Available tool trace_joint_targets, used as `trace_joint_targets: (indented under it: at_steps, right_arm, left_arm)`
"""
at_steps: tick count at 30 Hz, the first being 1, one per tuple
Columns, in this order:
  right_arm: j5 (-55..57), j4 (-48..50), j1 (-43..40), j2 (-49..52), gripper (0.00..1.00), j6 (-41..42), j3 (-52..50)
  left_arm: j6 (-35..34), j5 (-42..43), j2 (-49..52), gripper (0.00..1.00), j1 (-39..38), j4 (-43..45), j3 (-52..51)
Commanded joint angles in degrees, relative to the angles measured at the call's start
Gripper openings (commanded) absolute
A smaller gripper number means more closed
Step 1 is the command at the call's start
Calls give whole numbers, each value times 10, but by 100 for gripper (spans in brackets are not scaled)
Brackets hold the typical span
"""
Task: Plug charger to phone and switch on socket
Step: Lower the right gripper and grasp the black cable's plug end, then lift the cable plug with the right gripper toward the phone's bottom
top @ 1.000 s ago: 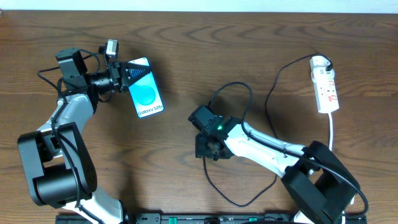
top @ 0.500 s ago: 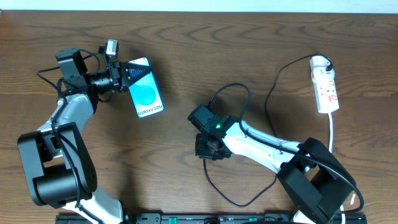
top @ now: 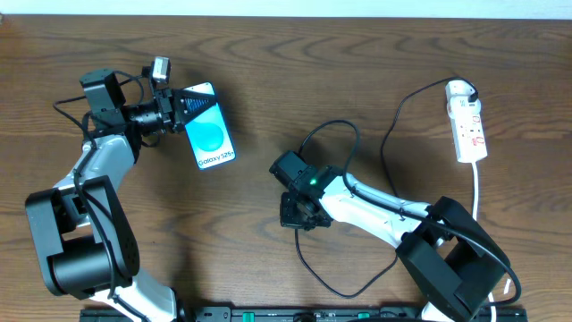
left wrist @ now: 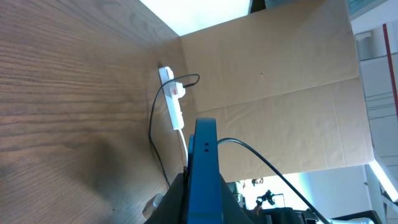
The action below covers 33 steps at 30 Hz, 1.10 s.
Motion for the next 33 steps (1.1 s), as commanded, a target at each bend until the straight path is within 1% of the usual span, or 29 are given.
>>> trace_joint_targets:
  at_steps: [1, 8, 11, 14, 15, 16, 17, 18, 19, 22, 25, 26, 27, 28, 30, 33]
  right_arm:
    - [3, 0, 1, 12, 1, 2, -4]
    - [5, 5, -5, 12, 1, -7, -1]
    - [-34, 11, -19, 10, 1, -52, 5]
    - [-114, 32, -47, 2, 1, -109, 5]
    - [-173, 50, -62, 2, 1, -144, 5]
    - [-209, 61, -71, 2, 1, -162, 5]
    - [-281, 85, -89, 2, 1, -191, 5]
    - [-306, 95, -96, 2, 1, -199, 5]
    - [-357, 119, -114, 2, 1, -214, 5]
    - [-438, 174, -147, 2, 1, -236, 5]
    - [-500, 215, -171, 2, 1, -243, 5]
    - [-519, 228, -176, 2, 1, -243, 5]
    - [-552, 254, -183, 2, 1, -243, 5]
    - [-579, 276, -185, 2, 1, -245, 5]
    - [-616, 314, -184, 2, 1, -245, 5]
    - [-669, 374, -180, 2, 1, -244, 5]
  left_arm:
    - [6, 11, -15, 8, 3, 1, -1]
    - [6, 11, -15, 7, 3, 1, -1]
    - [6, 11, -15, 7, 3, 1, -1]
    - [6, 11, -15, 8, 4, 4, -1]
    - [6, 11, -15, 8, 7, 11, -1]
    - [5, 11, -15, 8, 8, 16, -1]
    - [2, 11, -15, 8, 10, 22, -1]
    - [-5, 11, -15, 7, 14, 31, -1]
    - [-16, 11, -15, 8, 17, 40, -1]
    - [-65, 11, -15, 7, 26, 79, -1]
    - [-145, 8, -15, 8, 32, 153, -1]
    - [-183, 3, -15, 7, 34, 189, -1]
    - [-250, -12, -15, 7, 38, 256, -1]
    - [-296, -24, -15, 7, 39, 306, -1]
    - [-368, -44, -15, 7, 39, 394, -1]
    - [-456, -73, -15, 7, 36, 502, -1]
